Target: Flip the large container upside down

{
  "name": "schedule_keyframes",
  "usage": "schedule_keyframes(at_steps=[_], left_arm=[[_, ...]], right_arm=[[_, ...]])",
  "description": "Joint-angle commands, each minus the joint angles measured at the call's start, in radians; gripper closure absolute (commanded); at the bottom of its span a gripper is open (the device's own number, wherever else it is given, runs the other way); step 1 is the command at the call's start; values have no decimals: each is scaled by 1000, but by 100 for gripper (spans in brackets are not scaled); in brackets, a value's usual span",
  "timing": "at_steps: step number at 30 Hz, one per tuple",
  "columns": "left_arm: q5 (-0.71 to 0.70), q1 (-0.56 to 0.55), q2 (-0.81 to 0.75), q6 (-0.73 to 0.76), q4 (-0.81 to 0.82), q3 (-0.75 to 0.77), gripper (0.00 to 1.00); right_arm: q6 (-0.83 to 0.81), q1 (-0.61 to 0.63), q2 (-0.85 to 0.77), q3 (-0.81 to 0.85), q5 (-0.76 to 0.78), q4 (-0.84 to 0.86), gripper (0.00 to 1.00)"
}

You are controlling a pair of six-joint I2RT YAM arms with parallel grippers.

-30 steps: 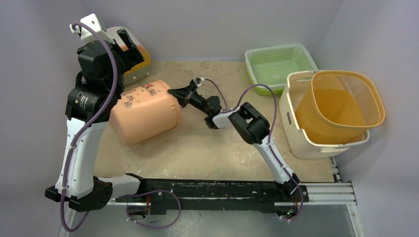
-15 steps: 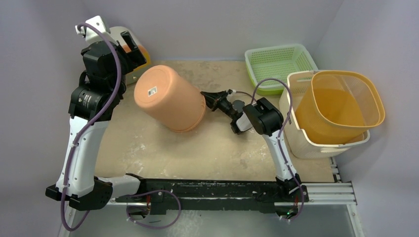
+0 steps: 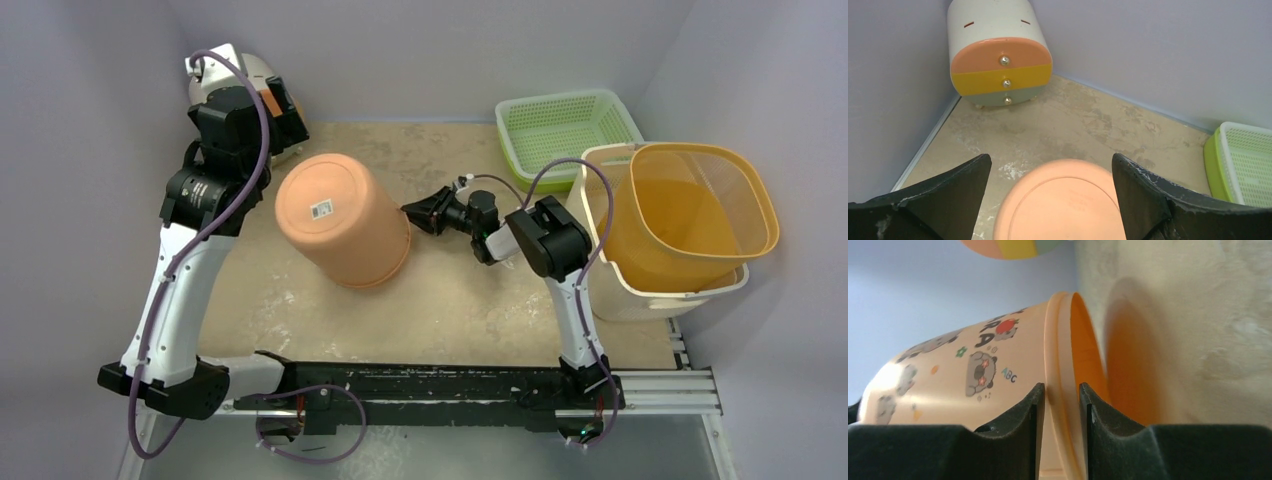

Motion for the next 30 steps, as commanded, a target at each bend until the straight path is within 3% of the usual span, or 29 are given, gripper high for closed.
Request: schedule_keyframes(at_steps=[1, 5, 14, 19, 20, 21, 30], left_arm=[[15, -4, 3, -16, 32, -9, 13], [19, -4, 10, -24, 26, -17, 13], [17, -4, -3, -39, 16, -49, 13], [17, -4, 5, -39, 6, -52, 13], [23, -5, 10, -38, 6, -54, 13], [29, -4, 14, -39, 5, -55, 13], [72, -4, 56, -29, -18, -16, 12]], right_arm=[[-355, 3, -109, 81, -14, -418, 65], [-649, 5, -165, 236, 122, -935, 57], [-979, 18, -268, 433, 452, -1471, 41], [-1130, 52, -385, 403, 631, -1660, 27], [-1142, 62, -402, 393, 658, -1695, 17], [-1165, 74, -418, 385, 673, -1728, 12], [-1212, 214, -498, 345, 684, -1906, 3]])
